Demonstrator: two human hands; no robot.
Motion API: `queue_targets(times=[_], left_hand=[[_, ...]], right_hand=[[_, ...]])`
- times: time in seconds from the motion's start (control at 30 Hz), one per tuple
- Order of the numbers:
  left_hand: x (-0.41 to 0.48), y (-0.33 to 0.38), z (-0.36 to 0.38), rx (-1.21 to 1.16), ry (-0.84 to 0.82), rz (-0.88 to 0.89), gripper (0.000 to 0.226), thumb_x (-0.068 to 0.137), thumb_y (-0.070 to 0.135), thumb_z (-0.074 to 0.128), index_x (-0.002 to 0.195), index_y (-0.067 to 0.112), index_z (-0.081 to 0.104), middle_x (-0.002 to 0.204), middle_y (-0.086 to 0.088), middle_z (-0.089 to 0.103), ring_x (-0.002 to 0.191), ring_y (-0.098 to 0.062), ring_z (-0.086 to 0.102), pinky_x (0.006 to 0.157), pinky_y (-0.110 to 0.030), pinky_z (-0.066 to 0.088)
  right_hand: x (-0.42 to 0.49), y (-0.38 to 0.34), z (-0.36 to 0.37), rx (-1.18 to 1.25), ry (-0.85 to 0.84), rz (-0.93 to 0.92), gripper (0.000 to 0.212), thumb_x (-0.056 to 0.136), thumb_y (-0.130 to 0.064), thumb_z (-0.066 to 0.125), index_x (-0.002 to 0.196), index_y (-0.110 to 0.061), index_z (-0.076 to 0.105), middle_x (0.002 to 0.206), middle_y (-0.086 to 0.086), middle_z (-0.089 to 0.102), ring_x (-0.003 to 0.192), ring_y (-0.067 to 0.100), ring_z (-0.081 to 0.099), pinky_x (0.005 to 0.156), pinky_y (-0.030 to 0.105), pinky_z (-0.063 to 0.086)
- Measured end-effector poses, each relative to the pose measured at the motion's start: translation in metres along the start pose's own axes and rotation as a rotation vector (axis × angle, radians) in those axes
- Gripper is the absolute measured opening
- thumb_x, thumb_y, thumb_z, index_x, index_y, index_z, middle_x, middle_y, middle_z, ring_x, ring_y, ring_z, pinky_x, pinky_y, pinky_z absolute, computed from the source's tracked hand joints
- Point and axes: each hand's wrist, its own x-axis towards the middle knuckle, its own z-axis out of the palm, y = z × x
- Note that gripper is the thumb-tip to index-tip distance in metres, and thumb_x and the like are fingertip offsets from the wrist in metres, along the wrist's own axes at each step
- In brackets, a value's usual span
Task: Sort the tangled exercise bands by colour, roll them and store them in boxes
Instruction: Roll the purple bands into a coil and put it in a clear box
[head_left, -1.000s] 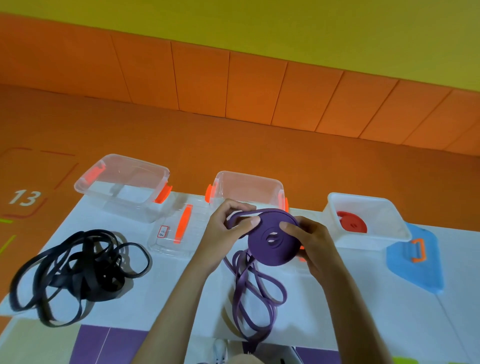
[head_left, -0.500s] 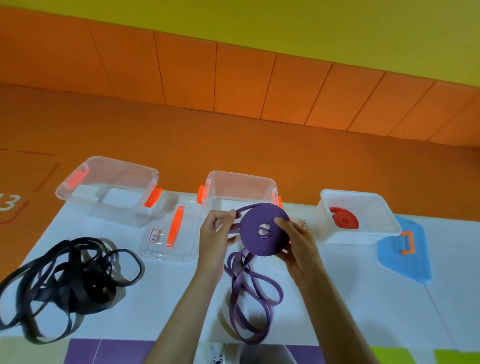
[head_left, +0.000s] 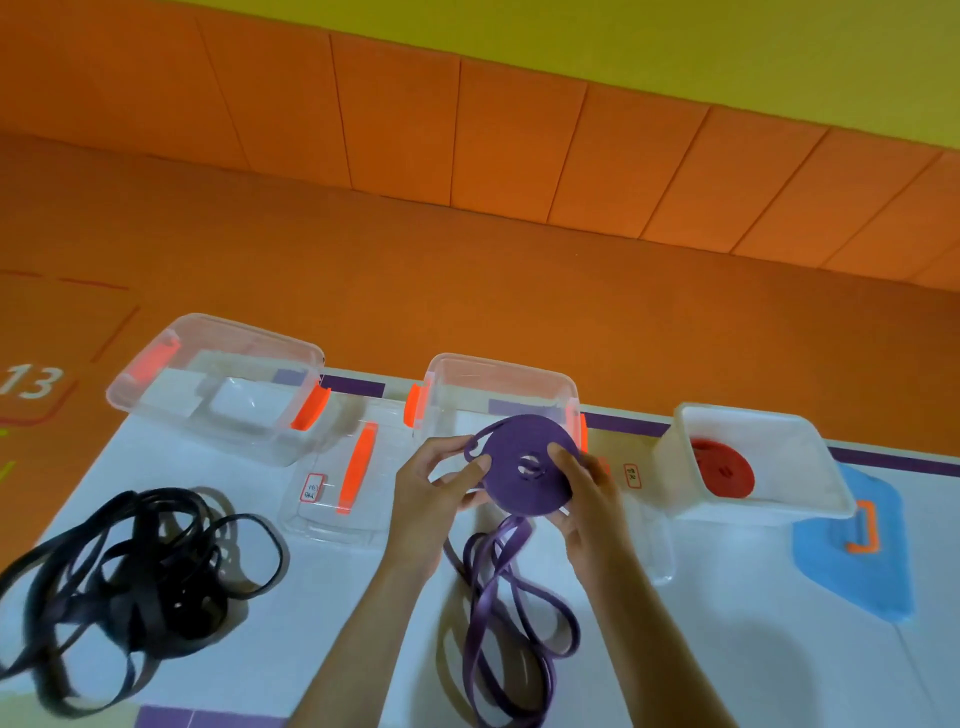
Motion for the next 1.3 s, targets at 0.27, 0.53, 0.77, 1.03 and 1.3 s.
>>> queue_targets(times=[0.27,0.53,0.77,1.03,1.3], left_hand=[[0.081,0.013,0.019,0.045,0.032,-0.102,0.028,0.089,0.007,0.085,0.115,0.009,0.077,0.116,-0.004,0.08,0.095,-0.029,0.08,0.078,-0.042,0.067],[0.164,-0.015,0.031,0.168,0.089,-0.175,0.022,0.091,-0.004,0.079,0.111,0.0,0.071,0.115,-0.017,0.076,0.091,-0.029,0.077,0.062,-0.03,0.064],[0.211,-0.059,0.032,0.33,0.18,-0.246,0.019,0.091,-0.009,0.076,0.109,-0.007,0.07,0.107,-0.024,0.075,0.092,-0.04,0.071,0.061,-0.035,0.065],[0.248,-0.091,0.034,0.543,0.193,-0.354,0.026,0.096,0.003,0.075,0.121,-0.004,0.074,0.12,-0.023,0.075,0.116,-0.043,0.071,0.103,-0.054,0.057],[0.256,-0.112,0.028,0.553,0.258,-0.428,0.029,0.09,-0.001,0.08,0.118,-0.007,0.076,0.115,-0.031,0.075,0.113,-0.049,0.071,0.104,-0.056,0.055]], right_hand=[[0.072,-0.018,0.016,-0.147,0.023,0.023,0.027,0.093,-0.012,0.077,0.113,-0.021,0.06,0.114,0.001,0.07,0.097,0.02,0.074,0.07,0.04,0.064],[0.143,-0.008,0.035,-0.076,0.063,0.161,0.027,0.095,-0.001,0.069,0.113,-0.016,0.057,0.105,0.003,0.066,0.096,0.018,0.066,0.074,0.038,0.059],[0.194,0.021,0.034,-0.224,0.021,0.376,0.026,0.101,0.001,0.046,0.11,-0.018,0.062,0.115,0.006,0.063,0.111,0.026,0.058,0.093,0.051,0.053],[0.23,0.056,0.025,-0.298,-0.029,0.497,0.035,0.099,-0.002,0.049,0.133,-0.012,0.054,0.138,0.016,0.057,0.124,0.033,0.06,0.071,0.039,0.06],[0.248,0.072,0.025,-0.565,-0.071,0.584,0.038,0.102,-0.022,0.056,0.14,-0.016,0.05,0.13,0.009,0.051,0.113,0.032,0.052,0.082,0.051,0.057]])
